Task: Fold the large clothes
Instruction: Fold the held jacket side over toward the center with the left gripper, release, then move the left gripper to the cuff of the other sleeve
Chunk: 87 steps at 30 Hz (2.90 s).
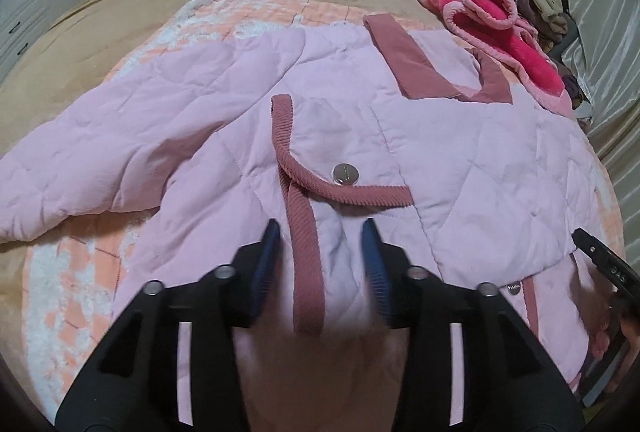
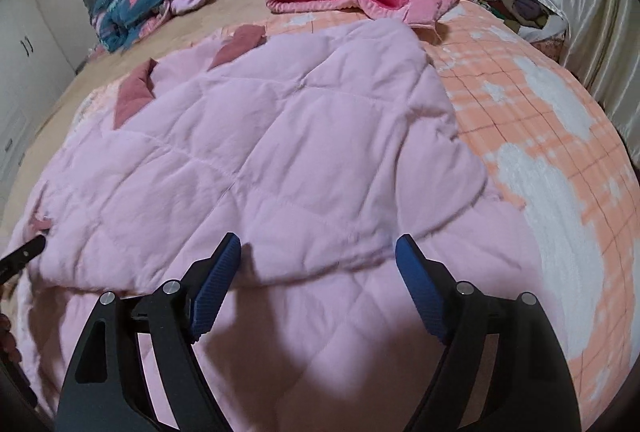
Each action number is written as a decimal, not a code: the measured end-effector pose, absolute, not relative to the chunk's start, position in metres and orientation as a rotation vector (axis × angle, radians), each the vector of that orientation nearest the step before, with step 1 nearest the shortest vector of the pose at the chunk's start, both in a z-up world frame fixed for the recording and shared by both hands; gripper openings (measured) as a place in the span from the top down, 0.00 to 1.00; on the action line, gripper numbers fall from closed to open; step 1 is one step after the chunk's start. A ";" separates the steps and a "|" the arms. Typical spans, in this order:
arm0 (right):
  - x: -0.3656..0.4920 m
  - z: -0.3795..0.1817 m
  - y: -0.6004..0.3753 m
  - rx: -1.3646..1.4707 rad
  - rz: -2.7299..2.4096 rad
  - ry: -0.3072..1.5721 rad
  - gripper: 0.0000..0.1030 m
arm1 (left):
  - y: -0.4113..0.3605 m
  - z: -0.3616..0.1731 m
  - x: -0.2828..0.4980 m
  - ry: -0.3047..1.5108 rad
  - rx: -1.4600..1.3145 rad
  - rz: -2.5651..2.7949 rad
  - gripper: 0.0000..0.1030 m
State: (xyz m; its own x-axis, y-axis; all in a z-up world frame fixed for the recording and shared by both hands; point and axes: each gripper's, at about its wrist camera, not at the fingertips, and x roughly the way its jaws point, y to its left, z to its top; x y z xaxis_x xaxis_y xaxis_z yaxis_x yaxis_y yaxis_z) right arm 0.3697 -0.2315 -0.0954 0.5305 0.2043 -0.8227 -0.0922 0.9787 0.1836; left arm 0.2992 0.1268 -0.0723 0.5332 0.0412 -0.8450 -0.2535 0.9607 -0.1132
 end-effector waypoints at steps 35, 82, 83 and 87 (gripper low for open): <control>0.266 0.030 -0.161 0.110 0.309 0.739 0.08 | 0.182 0.006 0.199 0.856 -0.299 0.265 0.09; 0.251 0.005 0.117 -0.209 0.694 0.771 0.08 | 0.378 -0.052 0.130 0.812 -0.611 0.575 0.09; 0.250 0.003 0.123 -0.214 0.702 0.774 0.08 | 0.382 -0.054 0.129 0.812 -0.621 0.581 0.09; 0.247 -0.005 0.144 -0.241 0.730 0.789 0.08 | 0.397 -0.059 0.125 0.807 -0.668 0.604 0.09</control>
State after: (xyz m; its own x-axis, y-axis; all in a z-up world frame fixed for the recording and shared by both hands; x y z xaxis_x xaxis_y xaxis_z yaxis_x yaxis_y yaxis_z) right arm 0.2466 0.1443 -0.0046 0.4789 0.5053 -0.7179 -0.6766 0.7335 0.0650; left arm 0.1250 0.3972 -0.0595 0.5508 0.2291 -0.8026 -0.7056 0.6414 -0.3012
